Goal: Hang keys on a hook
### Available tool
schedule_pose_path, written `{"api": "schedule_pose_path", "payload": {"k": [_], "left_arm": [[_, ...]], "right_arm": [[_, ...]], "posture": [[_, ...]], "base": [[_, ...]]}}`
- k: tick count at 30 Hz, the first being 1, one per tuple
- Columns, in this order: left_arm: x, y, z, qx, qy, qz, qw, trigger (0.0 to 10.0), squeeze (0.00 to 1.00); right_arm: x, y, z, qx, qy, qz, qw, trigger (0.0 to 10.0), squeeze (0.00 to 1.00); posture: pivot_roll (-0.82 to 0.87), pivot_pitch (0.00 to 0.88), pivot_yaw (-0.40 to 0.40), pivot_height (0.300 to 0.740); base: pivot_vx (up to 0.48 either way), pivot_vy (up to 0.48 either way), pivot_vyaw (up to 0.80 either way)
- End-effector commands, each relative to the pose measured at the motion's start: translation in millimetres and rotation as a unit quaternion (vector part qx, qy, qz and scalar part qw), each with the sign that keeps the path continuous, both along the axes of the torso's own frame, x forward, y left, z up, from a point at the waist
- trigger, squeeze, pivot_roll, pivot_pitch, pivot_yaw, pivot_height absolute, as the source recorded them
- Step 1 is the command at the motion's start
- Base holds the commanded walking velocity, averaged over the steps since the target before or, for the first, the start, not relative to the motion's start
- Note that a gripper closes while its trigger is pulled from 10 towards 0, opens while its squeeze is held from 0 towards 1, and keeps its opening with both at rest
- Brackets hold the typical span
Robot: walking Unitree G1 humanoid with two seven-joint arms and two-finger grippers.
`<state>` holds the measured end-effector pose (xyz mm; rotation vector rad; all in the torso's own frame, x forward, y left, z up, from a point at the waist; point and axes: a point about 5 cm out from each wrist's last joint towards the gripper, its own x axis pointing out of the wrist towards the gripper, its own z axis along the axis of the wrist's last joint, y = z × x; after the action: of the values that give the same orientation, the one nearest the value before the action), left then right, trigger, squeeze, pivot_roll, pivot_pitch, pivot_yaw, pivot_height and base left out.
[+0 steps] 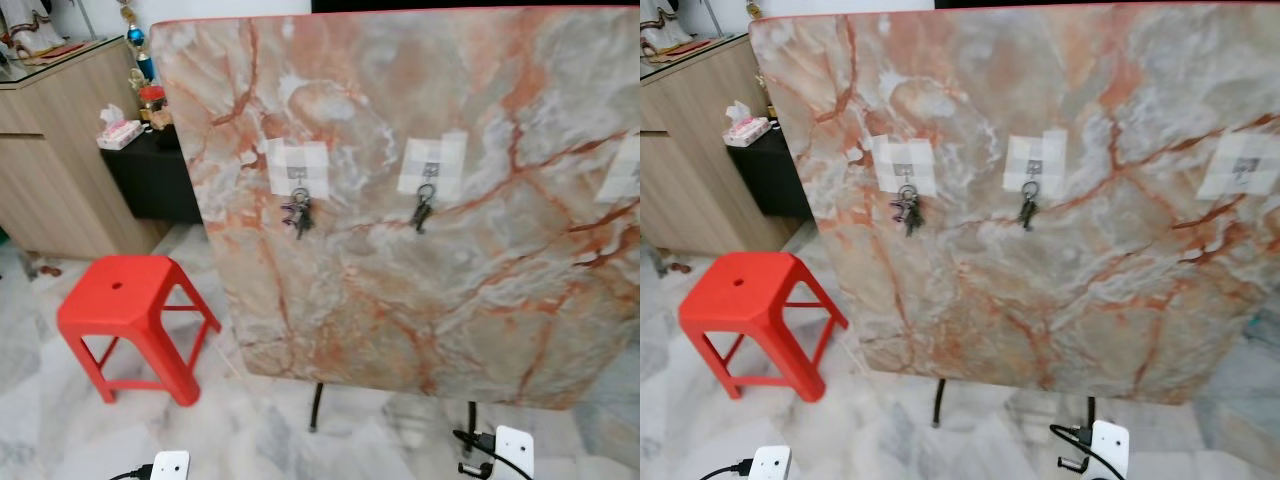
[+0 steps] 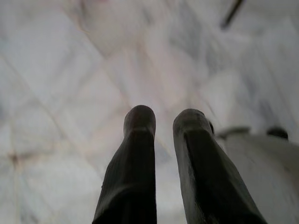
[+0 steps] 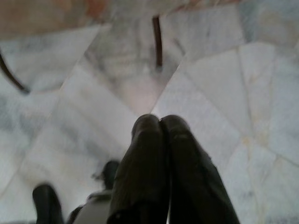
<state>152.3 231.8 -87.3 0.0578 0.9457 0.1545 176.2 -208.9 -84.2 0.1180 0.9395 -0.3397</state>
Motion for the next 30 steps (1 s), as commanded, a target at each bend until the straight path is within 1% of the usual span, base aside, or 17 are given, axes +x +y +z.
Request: {"api": "schedule_pose_path", "payload": {"k": [1, 7, 11, 15, 20, 23, 29, 30], "left_arm": [[0.9, 2.8, 0.9, 0.002, 0.002, -0.004, 1.000, 10.0, 0.00], [-0.6, 4.8, 0.9, -0.002, -0.001, 0.011, 1.000, 10.0, 0.00], [-0.3, 6.4, 1.4, 0.000, -0.002, 0.016, 1.000, 10.0, 0.00], [-0.4, 5.7, 1.1, -0.001, -0.001, 0.019, 1.000, 10.0, 0.00], [0.4, 5.4, 1.2, -0.003, -0.002, 0.027, 1.000, 10.0, 0.00], [0.3, 5.6, 1.3, -0.005, -0.004, 0.031, 1.000, 10.0, 0.00], [-0.9, 6.3, 1.1, -0.006, -0.004, 0.030, 1.000, 10.0, 0.00], [-1.1, 6.5, 1.0, -0.006, -0.004, 0.030, 1.000, 10.0, 0.00]], "right_arm": [[3.3, -0.7, 1.8, 0.001, -0.008, -0.010, 1.000, 10.0, 0.00], [3.2, 0.5, 1.6, 0.005, -0.009, -0.002, 1.000, 10.0, 0.00], [4.3, 0.7, 2.1, 0.005, -0.014, -0.007, 1.000, 10.0, 0.00], [4.8, -0.3, 2.5, 0.006, -0.013, -0.005, 1.000, 10.0, 0.00], [4.5, -1.9, 2.5, 0.007, -0.013, -0.029, 0.999, 10.0, 0.00], [4.5, -2.1, 2.5, 0.005, -0.010, -0.025, 1.000, 10.0, 0.00], [3.1, -2.4, 2.1, 0.003, -0.012, -0.035, 0.999, 10.0, 0.00], [2.9, -2.4, 2.1, 0.002, -0.012, -0.035, 0.999, 10.0, 0.00]], "posture": [[0.06, 0.000, 0.006, 0.740], [0.08, 0.000, -0.002, 0.740], [0.09, 0.000, 0.004, 0.740], [0.10, 0.000, -0.012, 0.740], [0.10, 0.000, -0.024, 0.740], [0.10, 0.000, -0.029, 0.740], [0.09, 0.000, -0.023, 0.740], [0.09, 0.000, -0.023, 0.740]], "base": [[0.000, 0.000, 0.00], [0.000, 0.000, 0.00], [0.000, 0.000, 0.00], [0.000, 0.000, 0.00], [0.000, 0.000, 0.00], [0.000, 0.000, -0.61], [0.254, 0.000, -0.79], [0.266, 0.000, 0.00]]}}
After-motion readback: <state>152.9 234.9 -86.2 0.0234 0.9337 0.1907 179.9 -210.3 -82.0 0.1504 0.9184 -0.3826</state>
